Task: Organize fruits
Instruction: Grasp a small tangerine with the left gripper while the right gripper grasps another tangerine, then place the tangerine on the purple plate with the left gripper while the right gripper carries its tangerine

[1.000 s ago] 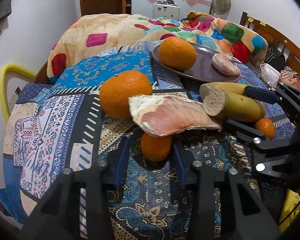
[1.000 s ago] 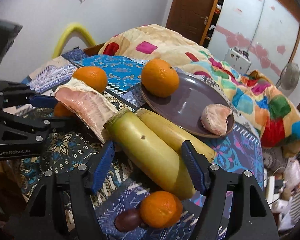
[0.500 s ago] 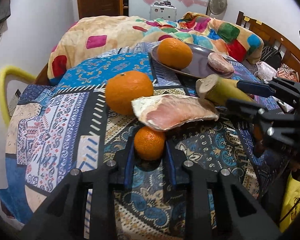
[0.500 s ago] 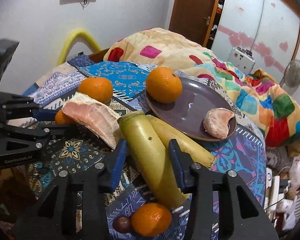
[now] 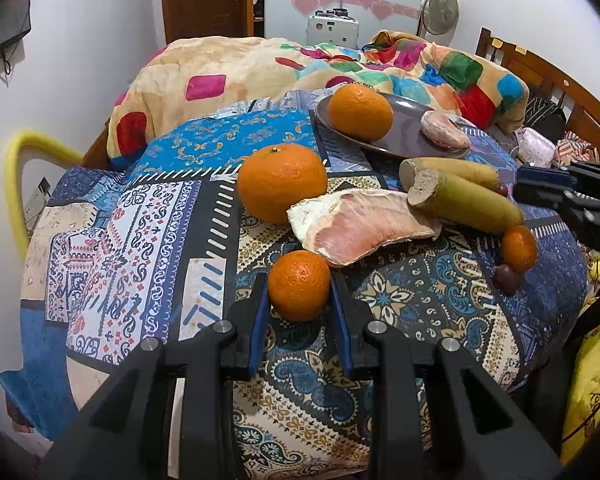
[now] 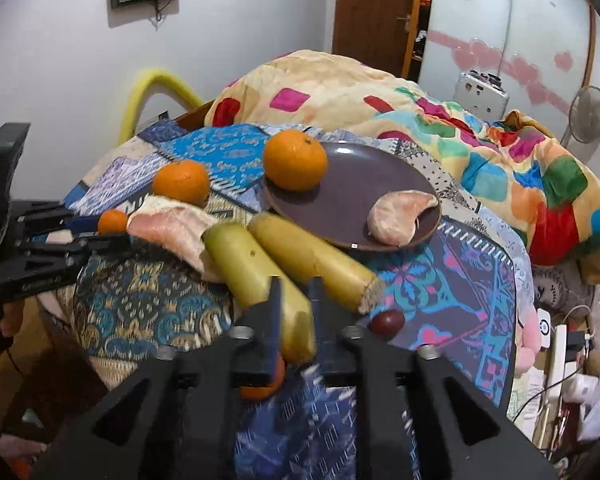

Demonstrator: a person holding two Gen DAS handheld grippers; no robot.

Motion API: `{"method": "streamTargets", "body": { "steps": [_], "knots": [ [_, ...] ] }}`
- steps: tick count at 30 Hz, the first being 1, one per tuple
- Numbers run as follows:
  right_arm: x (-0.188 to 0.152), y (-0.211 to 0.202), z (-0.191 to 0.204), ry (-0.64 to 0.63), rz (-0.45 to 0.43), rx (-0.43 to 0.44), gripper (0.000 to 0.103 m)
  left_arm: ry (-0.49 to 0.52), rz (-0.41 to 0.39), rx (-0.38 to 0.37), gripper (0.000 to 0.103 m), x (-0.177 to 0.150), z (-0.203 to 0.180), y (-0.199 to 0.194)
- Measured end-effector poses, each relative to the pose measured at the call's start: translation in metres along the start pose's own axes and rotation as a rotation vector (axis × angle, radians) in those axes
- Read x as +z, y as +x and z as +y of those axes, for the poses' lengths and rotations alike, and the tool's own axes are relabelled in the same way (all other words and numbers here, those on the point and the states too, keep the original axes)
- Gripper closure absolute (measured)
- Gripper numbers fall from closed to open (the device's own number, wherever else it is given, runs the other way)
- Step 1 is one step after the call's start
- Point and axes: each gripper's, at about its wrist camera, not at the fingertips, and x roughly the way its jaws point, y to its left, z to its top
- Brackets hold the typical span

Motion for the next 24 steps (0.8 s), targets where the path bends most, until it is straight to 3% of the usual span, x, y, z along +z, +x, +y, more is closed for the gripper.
{"method": "streamTargets", "body": {
  "steps": [2, 11, 20, 24],
  "knots": [
    [-0.006, -0.004, 0.003, -0.007, -0.004, -0.005, 0.068, 0.005, -0.001, 0.001, 0.074, -0.002, -0.001, -0.001],
    [-0.026, -0.006, 0.024, 0.003, 0.007, 0.024, 0.067, 0.027, -0.037, 0.005, 0.074, -0.007, -0.009, -0.02],
    [-0.04, 0.0, 0.007, 0.091, 0.017, 0.004, 0.067, 0.04, -0.058, -0.012, 0.074, -0.005, -0.018, -0.032],
    [-0.047, 0.008, 0.001, 0.125, 0.046, 0.04, 0.068, 0.047, -0.058, -0.02, 0.074, -0.003, -0.025, -0.03]
  ]
}}
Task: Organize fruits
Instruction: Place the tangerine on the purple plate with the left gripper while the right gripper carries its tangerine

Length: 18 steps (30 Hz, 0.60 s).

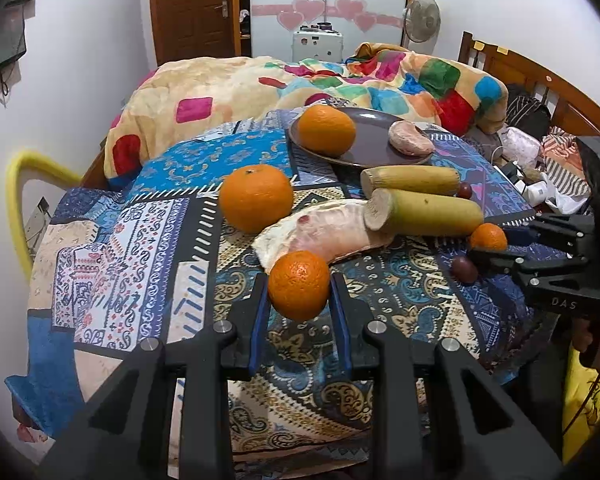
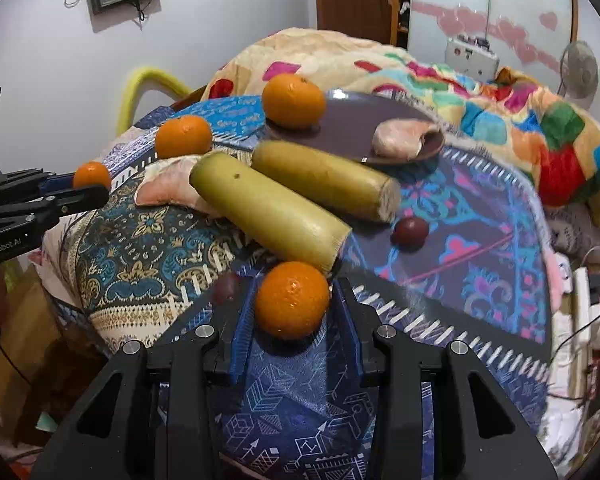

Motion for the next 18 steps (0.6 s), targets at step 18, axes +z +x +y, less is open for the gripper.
{"method": "streamTargets", "body": {
  "steps": [18],
  "knots": [
    [0.026, -0.026, -0.024, 0.015, -0.124, -0.031, 0.071, 0.01, -0.053, -0.047, 0.074, 0.048, -0.023, 0.015]
  ]
}}
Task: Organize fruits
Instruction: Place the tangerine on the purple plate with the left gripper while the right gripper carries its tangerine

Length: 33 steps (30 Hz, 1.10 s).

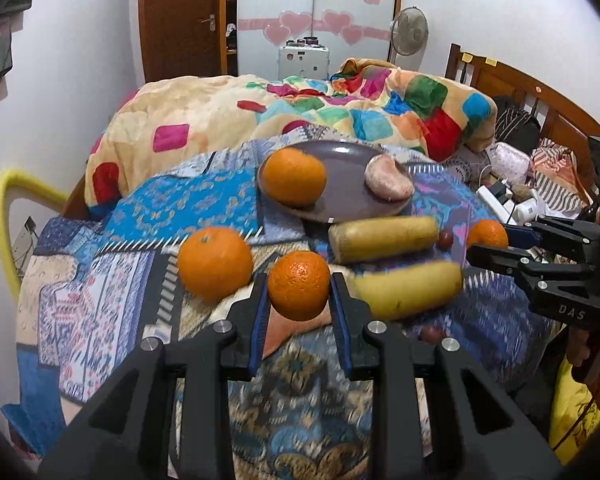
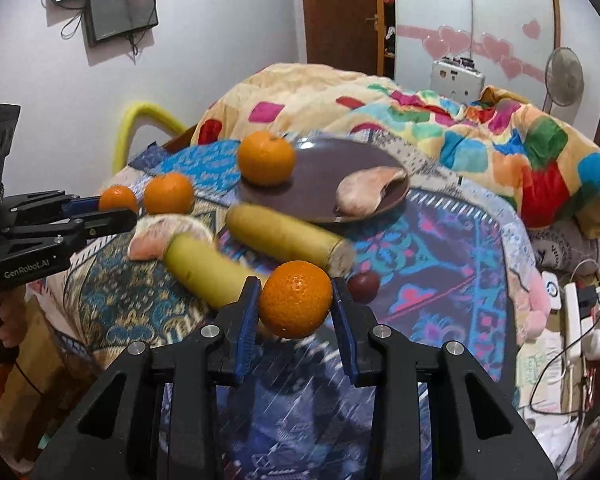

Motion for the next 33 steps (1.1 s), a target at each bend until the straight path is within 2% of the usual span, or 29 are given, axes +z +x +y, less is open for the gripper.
{"method": "streamTargets", "body": {
  "steps": [13, 22, 33],
  "knots": [
    [0.036, 0.024, -0.022, 0.01, -0.052, -0.011, 0.071, 0.014, 0.008, -0.022, 0.074, 0.046, -0.012, 0.049],
    [0.051, 0.054, -0.028, -0.008, -0.022, -0.006, 0.071, 0.016, 0.075, -0.056, 0.074, 0.061, -0.017, 0.086],
    [0.062, 0.077, -0.031, -0.042, 0.025, -0.002, 0.071, 0.043, 0.104, -0.07, 0.074, 0.068, -0.027, 0.103]
  ]
}}
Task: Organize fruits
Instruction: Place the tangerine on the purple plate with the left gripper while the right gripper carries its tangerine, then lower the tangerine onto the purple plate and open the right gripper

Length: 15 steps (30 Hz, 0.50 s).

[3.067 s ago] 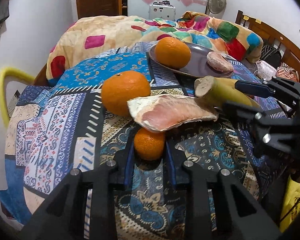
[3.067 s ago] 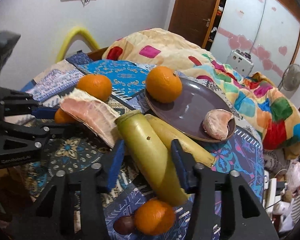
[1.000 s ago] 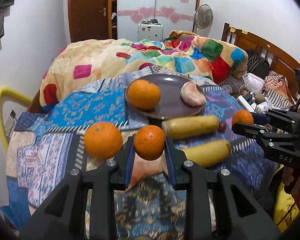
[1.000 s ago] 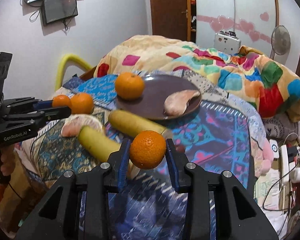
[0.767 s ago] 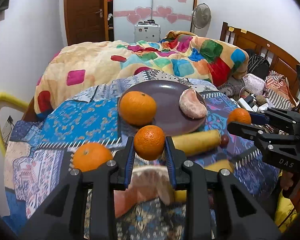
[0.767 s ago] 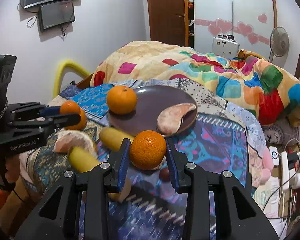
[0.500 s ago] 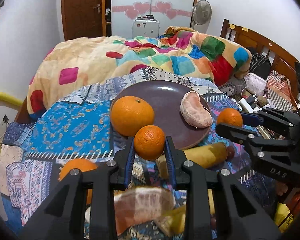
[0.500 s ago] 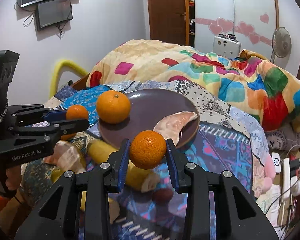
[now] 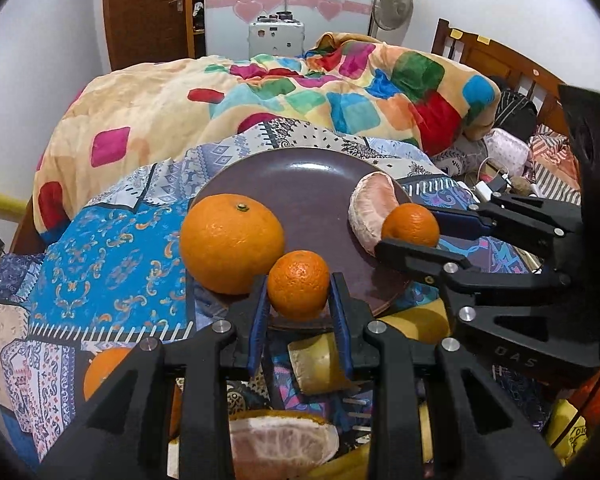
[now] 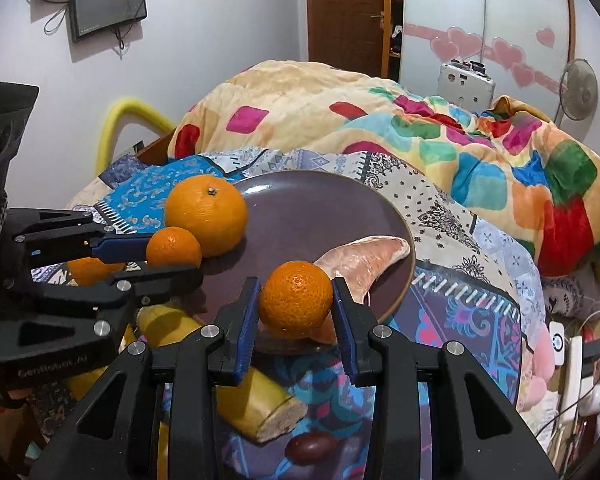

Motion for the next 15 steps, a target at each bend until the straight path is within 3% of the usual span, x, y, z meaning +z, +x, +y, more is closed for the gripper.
{"method": "streamTargets", "body": {
  "steps": [6, 10, 15],
  "knots": [
    [0.001, 0.004, 0.0, -0.01, 0.004, 0.001, 0.07, -0.013, 0.007, -0.006, 0.071, 0.002, 0.004, 0.005],
    [0.003, 0.004, 0.001, -0.015, 0.006, -0.001, 0.071, -0.008, -0.016, -0.009, 0.056, 0.003, 0.003, 0.002],
    [0.005, 0.005, 0.0, -0.004, 0.004, -0.002, 0.07, 0.009, -0.042, 0.02, 0.055, 0.0, 0.001, -0.008]
  ]
}}
